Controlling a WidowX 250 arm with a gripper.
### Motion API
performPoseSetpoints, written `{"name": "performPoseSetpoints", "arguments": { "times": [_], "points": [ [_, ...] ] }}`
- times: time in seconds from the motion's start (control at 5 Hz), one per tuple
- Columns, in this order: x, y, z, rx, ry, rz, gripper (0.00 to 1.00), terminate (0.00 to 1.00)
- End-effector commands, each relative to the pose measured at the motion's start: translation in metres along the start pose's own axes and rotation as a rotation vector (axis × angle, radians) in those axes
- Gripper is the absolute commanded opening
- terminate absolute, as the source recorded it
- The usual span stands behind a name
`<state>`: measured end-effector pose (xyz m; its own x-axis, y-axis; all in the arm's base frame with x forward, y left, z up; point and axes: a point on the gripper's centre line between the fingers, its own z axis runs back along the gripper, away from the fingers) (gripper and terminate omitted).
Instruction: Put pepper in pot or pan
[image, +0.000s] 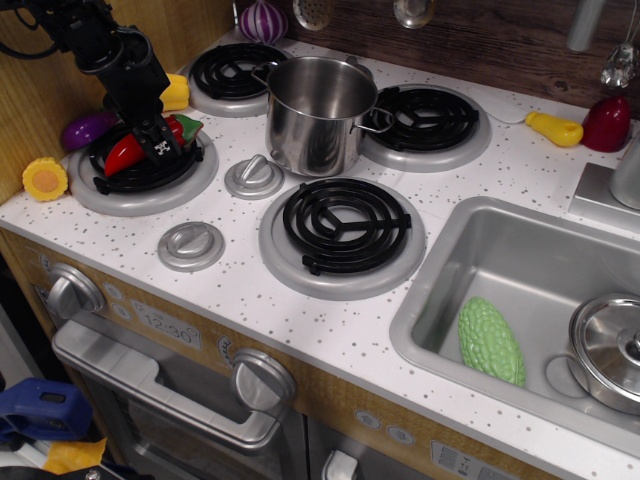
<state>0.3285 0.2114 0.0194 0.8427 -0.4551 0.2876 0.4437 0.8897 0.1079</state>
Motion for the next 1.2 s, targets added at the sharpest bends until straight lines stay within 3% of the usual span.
{"name": "performPoseSetpoints", "arguments": {
  "times": [0.0, 0.4, 0.6, 1.0],
  "points": [
    [0.031, 0.000, 0.052, 0.099, 0.010, -0.003, 0.00, 0.00],
    [0.082, -0.003, 0.104, 0.251, -0.011, -0.052, 0.00, 0.00],
    [0.105, -0.013, 0.102, 0.289, -0.051, -0.090, 1.00, 0.00],
    [0.137, -0.027, 0.079, 0.253, -0.095, -0.151, 1.00, 0.00]
  ]
}}
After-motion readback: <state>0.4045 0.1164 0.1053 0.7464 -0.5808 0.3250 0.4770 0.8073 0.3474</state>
